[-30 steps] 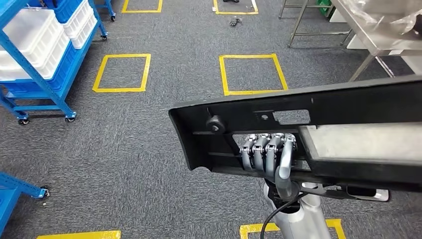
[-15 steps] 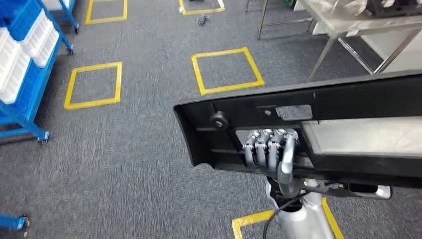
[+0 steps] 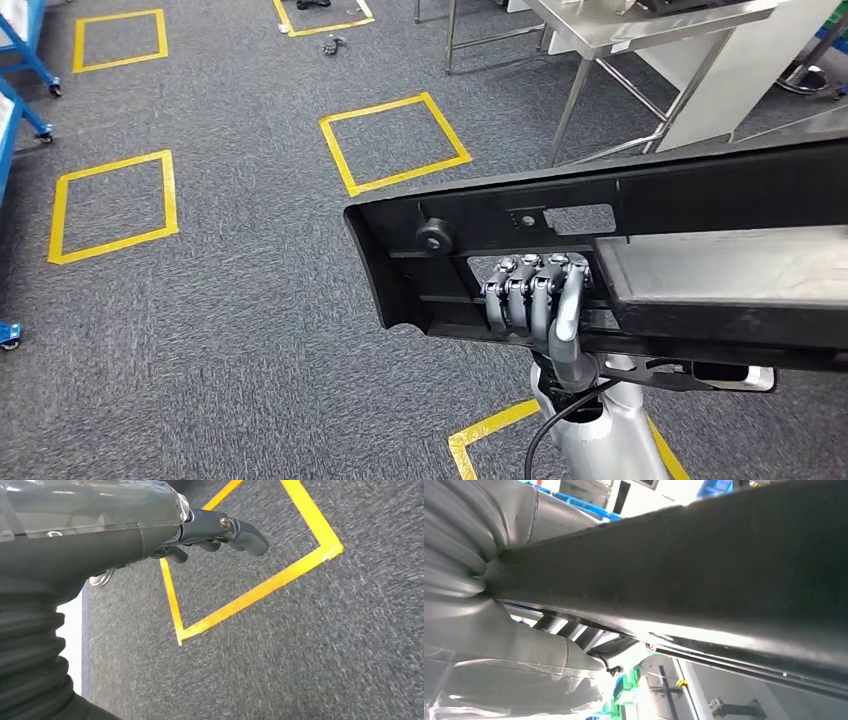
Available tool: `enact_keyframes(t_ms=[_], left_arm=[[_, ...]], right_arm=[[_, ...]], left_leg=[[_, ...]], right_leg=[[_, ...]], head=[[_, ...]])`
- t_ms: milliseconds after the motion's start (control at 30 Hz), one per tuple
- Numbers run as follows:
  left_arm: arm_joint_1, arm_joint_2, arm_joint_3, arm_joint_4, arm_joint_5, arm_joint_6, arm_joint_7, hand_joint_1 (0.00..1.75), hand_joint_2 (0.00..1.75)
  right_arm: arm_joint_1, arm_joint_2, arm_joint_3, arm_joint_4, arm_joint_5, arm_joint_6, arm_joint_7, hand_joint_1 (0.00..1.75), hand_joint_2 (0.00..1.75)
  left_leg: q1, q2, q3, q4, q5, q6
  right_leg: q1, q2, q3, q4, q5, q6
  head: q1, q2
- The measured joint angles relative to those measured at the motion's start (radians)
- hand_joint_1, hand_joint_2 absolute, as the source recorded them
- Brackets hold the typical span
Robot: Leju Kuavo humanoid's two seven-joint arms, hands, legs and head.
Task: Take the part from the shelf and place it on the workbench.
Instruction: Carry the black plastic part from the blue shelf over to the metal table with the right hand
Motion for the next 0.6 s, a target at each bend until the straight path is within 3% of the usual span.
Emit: enact_keyframes(t_ms=[67,100,133,167,233,300,367,433,467,533,600], left_arm=[[0.003,0.000,0.005,0.000,0.005,0.001,-0.005,0.00,1.75],[0.004,0.000,0.007,0.000,0.006,0.003,-0.007,0.00,1.75],[0.005,-0.001,0.008,0.000,0.007,0.007,-0.009,0.00,1.75],[0.004,-0.001,0.009,0.000,0.006,0.012,-0.010,0.00,1.75],[-0.001,-0.004,0.010,0.000,0.002,0.030,-0.013,0.00,1.75],[-0.006,-0.007,0.010,0.000,0.001,0.049,-0.018,0.00,1.75],[-0.010,-0.010,0.011,0.000,0.003,0.059,-0.023,0.00,1.75],[-0.012,-0.013,0.014,0.000,0.006,0.062,-0.027,0.00,1.75],[-0.013,-0.014,0.015,0.000,0.006,0.061,-0.031,0.00,1.75],[-0.013,-0.016,0.016,0.000,0.005,0.058,-0.040,0.00,1.75],[-0.011,-0.018,0.017,0.000,0.004,0.052,-0.045,0.00,1.75]], right_arm=[[-0.005,0.000,0.000,0.002,0.001,-0.001,0.000,1.75,1.75],[-0.007,0.000,0.000,0.004,0.002,-0.003,0.000,1.75,1.75],[-0.007,0.000,0.000,0.006,0.003,-0.004,0.000,1.75,1.75],[-0.008,0.000,0.000,0.007,0.005,-0.006,0.001,1.75,1.75],[-0.013,0.000,0.000,0.008,0.007,-0.012,0.007,1.75,1.75],[-0.024,0.002,0.000,0.008,0.007,-0.017,0.014,1.75,1.75],[-0.032,0.004,0.000,0.007,0.007,-0.020,0.017,1.75,1.75],[-0.035,0.005,0.000,0.007,0.006,-0.020,0.018,1.75,1.75],[-0.036,0.006,0.000,0.007,0.006,-0.019,0.018,1.75,1.75],[-0.042,0.008,0.000,0.008,0.006,-0.018,0.019,1.75,1.75],[-0.044,0.009,0.000,0.011,0.006,-0.016,0.019,1.75,1.75]], left_leg=[[-0.001,0.021,0.001,-0.003,0.000,0.008],[-0.002,0.033,0.000,-0.003,-0.001,0.010],[-0.003,0.044,0.001,-0.003,-0.002,0.010],[-0.003,0.056,0.001,-0.003,-0.003,0.010],[-0.003,0.077,0.006,-0.003,-0.007,0.007],[-0.006,0.095,0.013,-0.003,-0.012,0.001],[-0.008,0.113,0.019,-0.004,-0.017,-0.009],[-0.009,0.131,0.026,-0.006,-0.022,-0.020],[-0.007,0.123,0.027,0.000,-0.030,-0.025],[-0.004,0.077,0.001,0.067,-0.072,-0.031],[-0.002,0.036,-0.062,0.197,-0.132,-0.034]], right_leg=[[0.000,-0.054,-0.053,0.109,-0.058,0.008],[-0.003,-0.066,-0.085,0.173,-0.083,0.011],[-0.004,-0.071,-0.108,0.216,-0.094,0.013],[-0.006,-0.074,-0.115,0.226,-0.087,0.014],[-0.005,-0.089,-0.068,0.133,-0.027,0.010],[0.005,-0.136,0.000,0.000,0.019,-0.002],[0.016,-0.158,0.023,-0.050,0.025,-0.013],[0.015,-0.131,0.024,-0.055,0.030,-0.021],[0.011,-0.119,0.027,-0.061,0.032,-0.027],[0.003,-0.096,0.034,-0.070,0.038,-0.038],[0.004,-0.072,0.034,-0.070,0.038,-0.044]], head=[[0.004,0.000],[0.004,0.000],[0.005,0.000],[0.005,0.000],[0.005,0.000],[0.005,0.000],[0.004,0.000],[0.003,0.000],[0.003,0.000],[0.000,0.000],[-0.002,0.000]])
